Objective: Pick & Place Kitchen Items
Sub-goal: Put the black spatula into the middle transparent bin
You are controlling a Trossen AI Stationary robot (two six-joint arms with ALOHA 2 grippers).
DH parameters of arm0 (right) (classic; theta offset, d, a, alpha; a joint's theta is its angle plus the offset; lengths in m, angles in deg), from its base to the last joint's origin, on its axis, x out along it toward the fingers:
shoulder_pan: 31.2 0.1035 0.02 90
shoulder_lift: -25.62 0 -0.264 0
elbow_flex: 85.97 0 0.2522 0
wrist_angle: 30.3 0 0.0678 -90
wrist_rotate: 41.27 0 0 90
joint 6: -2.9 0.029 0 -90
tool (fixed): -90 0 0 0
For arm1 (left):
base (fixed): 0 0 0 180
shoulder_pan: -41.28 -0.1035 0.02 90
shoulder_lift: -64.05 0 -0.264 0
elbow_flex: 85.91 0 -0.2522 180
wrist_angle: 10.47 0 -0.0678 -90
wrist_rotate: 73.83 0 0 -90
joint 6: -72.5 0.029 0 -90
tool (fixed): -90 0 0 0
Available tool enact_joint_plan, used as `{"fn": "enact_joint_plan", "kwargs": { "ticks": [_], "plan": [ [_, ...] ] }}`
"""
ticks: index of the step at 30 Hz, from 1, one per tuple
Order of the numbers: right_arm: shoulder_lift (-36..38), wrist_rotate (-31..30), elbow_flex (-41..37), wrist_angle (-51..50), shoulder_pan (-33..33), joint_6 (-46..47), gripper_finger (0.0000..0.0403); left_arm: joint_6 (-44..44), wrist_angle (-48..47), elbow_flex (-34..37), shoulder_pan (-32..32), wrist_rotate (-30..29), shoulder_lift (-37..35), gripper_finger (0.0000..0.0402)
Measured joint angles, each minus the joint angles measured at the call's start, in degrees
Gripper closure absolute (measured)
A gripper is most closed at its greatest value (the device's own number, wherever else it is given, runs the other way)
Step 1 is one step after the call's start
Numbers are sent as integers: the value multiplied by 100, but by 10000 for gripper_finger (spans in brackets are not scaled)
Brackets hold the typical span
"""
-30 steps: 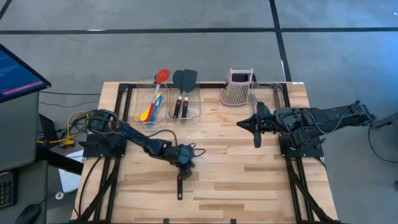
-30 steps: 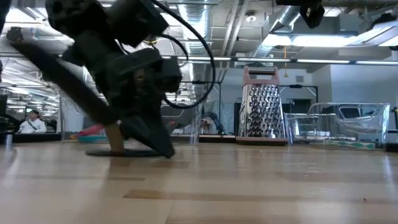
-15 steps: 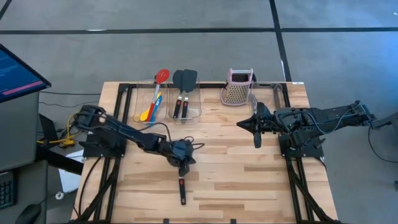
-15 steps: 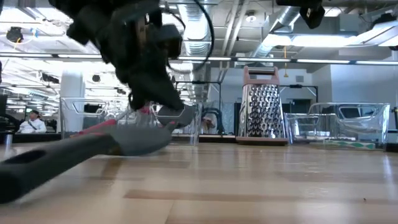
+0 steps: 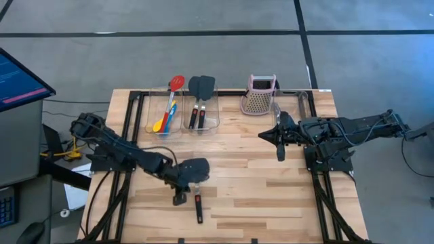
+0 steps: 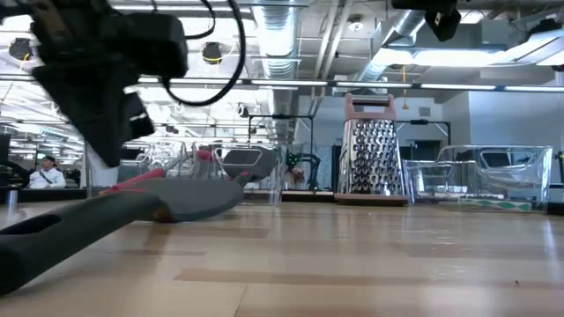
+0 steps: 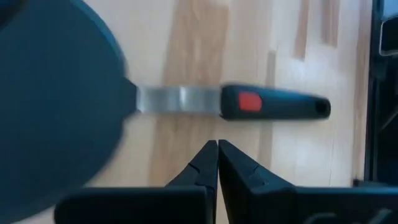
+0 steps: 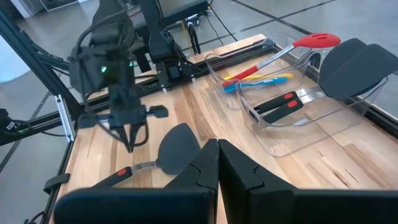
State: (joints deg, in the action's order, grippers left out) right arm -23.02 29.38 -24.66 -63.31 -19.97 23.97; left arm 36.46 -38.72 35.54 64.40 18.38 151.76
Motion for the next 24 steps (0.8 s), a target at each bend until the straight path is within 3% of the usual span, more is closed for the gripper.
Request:
{"fn": "enact_joint_plan", "kwargs": {
  "ticks": [12,24],
  "plan": [
    [1,-3,0,-46,-4,-10,401,-813,779,-14,331,95,1048,401],
    [2,-16,0,-44,-8,-43,401,-386,1506,-17,-407,-571,1173,401]
  ]
}}
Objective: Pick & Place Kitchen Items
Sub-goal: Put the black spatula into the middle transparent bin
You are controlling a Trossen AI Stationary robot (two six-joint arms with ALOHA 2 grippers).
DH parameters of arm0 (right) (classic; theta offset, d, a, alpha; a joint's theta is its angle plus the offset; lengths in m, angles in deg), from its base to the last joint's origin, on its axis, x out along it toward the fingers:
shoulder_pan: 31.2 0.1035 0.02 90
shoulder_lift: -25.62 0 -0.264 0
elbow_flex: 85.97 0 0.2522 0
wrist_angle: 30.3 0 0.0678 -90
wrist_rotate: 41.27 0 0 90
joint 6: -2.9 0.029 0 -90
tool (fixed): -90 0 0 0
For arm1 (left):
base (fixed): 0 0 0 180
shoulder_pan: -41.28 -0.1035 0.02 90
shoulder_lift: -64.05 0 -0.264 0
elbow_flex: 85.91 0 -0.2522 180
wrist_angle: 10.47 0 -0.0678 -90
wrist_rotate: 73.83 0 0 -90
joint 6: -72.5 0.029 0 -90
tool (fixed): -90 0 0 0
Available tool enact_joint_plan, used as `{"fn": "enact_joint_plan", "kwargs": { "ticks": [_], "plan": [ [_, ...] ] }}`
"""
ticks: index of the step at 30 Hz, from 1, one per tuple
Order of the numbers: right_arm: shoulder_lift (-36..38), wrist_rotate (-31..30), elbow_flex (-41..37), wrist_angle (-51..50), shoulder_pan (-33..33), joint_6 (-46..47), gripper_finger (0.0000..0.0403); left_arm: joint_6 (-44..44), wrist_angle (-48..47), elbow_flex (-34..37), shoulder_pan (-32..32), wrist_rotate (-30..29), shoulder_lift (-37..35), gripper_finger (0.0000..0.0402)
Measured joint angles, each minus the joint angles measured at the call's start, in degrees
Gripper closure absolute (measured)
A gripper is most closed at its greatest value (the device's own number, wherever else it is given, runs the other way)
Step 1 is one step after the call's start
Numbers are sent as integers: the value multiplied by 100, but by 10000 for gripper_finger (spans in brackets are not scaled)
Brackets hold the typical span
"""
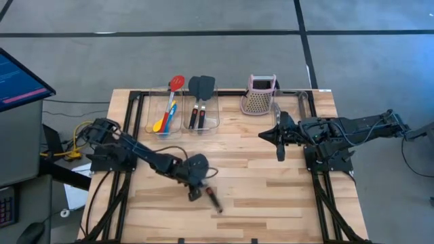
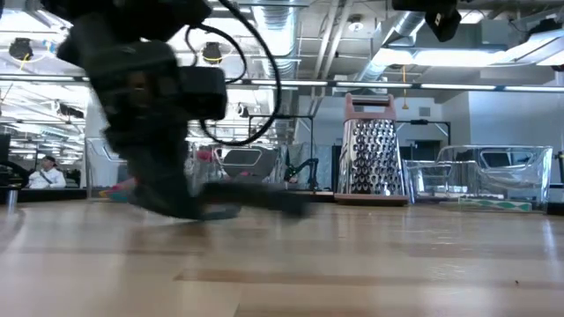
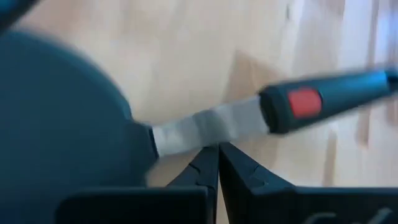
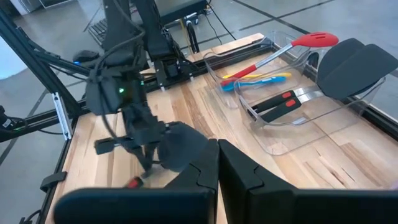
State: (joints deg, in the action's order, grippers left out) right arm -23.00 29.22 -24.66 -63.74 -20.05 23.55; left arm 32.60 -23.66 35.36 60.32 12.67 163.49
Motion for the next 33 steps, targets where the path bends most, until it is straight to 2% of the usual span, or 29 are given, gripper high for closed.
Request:
{"fn": "enact_joint_plan", "kwargs": {
  "ticks": [5,10,14,25,28,33],
  "plan": [
    [0,0,0,0,3,-4,401,401,896,-3,-434,-319,286,401],
    [0,2,0,-2,3,-4,401,245,2281,-15,-800,-80,1037,401],
    [0,4,0,-4,3,-6,401,238,2494,-14,-847,-123,1091,401],
    [0,15,0,-131,3,-15,401,284,2468,5,-535,24,15,401],
    [-7,14,0,-100,3,-4,401,372,2437,0,-495,-222,-464,401],
    [-188,24,1,246,-8,24,401,832,2364,0,-493,-994,-1405,401]
  ]
}}
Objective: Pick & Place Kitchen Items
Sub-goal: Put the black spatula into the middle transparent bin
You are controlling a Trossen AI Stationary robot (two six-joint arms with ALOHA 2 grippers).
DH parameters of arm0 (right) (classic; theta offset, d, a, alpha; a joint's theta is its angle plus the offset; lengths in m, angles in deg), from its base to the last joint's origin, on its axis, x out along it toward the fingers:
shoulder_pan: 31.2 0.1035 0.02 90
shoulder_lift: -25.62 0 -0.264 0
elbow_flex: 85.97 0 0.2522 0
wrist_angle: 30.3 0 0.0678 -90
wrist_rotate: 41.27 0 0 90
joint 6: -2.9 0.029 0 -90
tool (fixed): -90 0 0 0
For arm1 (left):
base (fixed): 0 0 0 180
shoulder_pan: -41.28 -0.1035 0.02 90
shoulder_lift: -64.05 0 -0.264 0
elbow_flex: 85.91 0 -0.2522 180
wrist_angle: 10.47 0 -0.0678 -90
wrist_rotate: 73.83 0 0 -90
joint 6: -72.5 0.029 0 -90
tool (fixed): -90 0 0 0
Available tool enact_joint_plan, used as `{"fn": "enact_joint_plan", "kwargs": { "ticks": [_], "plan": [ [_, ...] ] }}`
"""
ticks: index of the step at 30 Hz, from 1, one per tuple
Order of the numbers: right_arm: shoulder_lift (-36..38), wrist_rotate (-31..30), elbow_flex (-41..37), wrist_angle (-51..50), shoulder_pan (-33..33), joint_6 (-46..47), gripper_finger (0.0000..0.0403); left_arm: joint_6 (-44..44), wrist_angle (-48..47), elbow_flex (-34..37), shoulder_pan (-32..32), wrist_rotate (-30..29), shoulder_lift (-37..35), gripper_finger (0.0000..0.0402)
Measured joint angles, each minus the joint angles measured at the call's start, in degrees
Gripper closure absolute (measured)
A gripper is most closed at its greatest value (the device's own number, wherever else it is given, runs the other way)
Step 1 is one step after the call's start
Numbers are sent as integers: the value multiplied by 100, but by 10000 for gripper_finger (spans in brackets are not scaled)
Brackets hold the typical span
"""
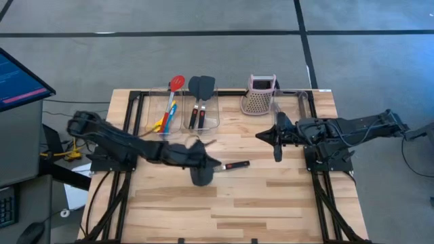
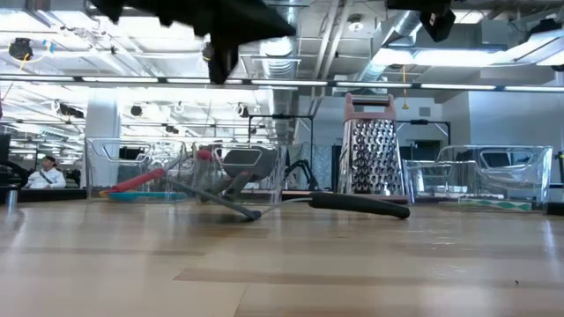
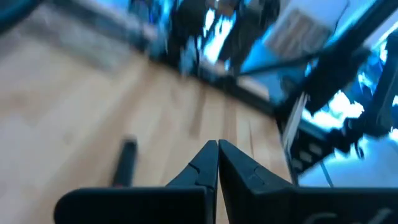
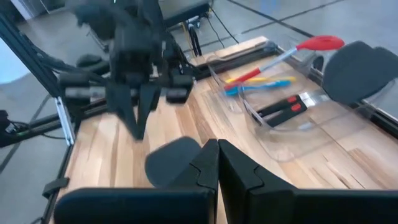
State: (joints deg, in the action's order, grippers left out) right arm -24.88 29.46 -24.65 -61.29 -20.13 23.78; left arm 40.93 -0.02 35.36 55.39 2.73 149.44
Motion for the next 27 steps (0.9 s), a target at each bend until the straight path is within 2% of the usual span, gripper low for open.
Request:
{"fn": "enact_joint_plan", "kwargs": {
  "ticks": [3,9,14,22,27],
  "plan": [
    [-199,160,140,123,0,-154,401,333,-157,0,0,-330,-571,401],
    [-835,208,752,118,0,-853,402,846,-1049,0,132,-1187,-1605,402],
    [-1485,515,1220,22,0,-1519,402,926,-1789,0,201,-1469,-2176,401],
    [-2586,933,1859,-1261,-2,-1543,403,929,-1963,2,201,-1481,-2402,401],
    [-3118,1490,1971,-1473,-109,-1545,403,947,-1956,2,201,-1481,-2400,401]
  ]
}}
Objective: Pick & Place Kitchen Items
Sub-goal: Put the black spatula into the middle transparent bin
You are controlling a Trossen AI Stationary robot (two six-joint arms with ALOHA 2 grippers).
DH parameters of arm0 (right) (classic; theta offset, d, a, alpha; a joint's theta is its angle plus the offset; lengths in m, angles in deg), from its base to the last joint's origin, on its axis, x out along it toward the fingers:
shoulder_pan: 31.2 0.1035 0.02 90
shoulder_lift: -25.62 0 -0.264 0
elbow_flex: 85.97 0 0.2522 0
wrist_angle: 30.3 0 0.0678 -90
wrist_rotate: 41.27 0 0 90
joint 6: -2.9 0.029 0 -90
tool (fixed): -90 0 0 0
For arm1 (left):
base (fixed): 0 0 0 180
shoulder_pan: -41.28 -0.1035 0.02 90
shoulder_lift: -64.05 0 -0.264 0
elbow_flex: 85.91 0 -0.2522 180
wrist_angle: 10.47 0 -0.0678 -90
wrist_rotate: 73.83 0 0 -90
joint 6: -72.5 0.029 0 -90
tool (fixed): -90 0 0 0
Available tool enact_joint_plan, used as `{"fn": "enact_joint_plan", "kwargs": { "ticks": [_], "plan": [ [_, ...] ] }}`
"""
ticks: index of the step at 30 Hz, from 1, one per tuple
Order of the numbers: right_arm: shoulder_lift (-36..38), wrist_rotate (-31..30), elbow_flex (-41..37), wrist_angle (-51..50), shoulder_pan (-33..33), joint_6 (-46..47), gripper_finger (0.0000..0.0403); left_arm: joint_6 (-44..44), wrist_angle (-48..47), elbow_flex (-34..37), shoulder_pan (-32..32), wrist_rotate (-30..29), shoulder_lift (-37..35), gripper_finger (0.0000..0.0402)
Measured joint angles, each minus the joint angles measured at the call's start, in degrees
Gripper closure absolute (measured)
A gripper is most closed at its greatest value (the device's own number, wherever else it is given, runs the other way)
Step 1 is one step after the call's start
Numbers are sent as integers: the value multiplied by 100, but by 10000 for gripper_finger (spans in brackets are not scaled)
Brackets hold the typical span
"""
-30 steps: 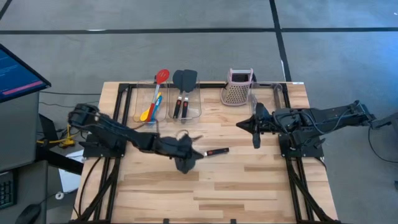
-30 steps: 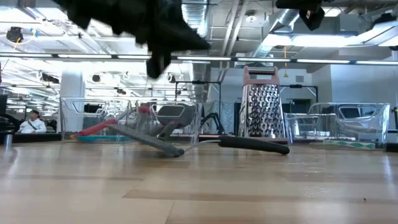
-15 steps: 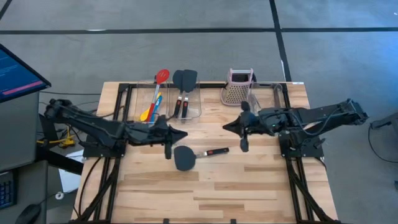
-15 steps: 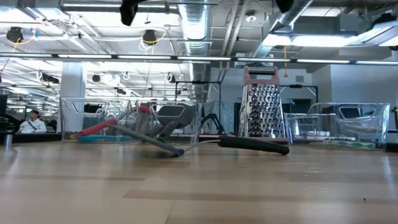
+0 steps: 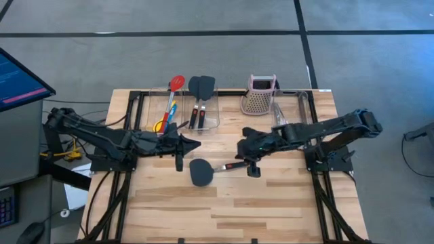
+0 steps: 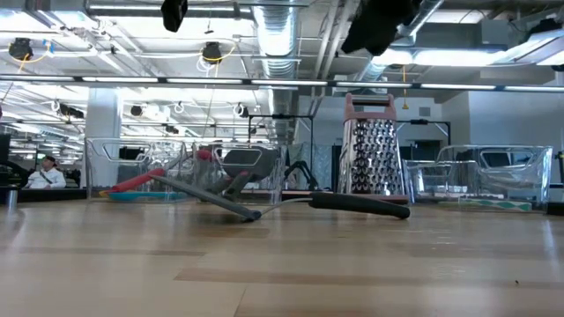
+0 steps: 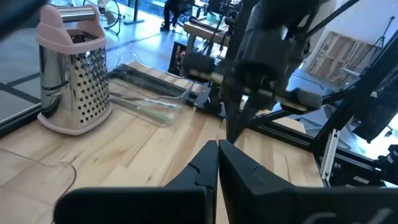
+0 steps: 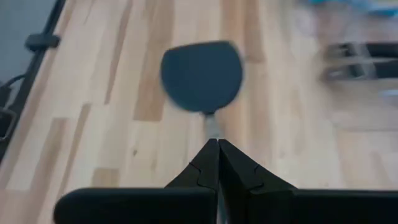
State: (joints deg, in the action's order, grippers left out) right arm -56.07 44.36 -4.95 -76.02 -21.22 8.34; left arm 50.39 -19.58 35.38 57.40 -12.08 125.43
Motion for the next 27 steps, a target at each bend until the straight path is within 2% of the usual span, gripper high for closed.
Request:
{"fn": "enact_joint_plan", "kwargs": {
  "ticks": [3,8,12,20,23,27],
  "plan": [
    [-266,346,7,3,-92,36,403,68,15,0,0,0,0,401],
    [-662,442,7,-88,-172,61,387,68,13,0,0,0,2,401],
    [-966,447,4,-189,-195,59,331,68,13,0,0,0,4,401],
    [-1692,442,4,-192,-193,49,192,68,13,0,0,0,4,401],
    [-1979,441,2,-177,-195,57,161,68,13,0,0,0,4,401],
    [-2364,440,0,-168,-227,57,153,68,13,0,0,0,4,401]
  ]
}}
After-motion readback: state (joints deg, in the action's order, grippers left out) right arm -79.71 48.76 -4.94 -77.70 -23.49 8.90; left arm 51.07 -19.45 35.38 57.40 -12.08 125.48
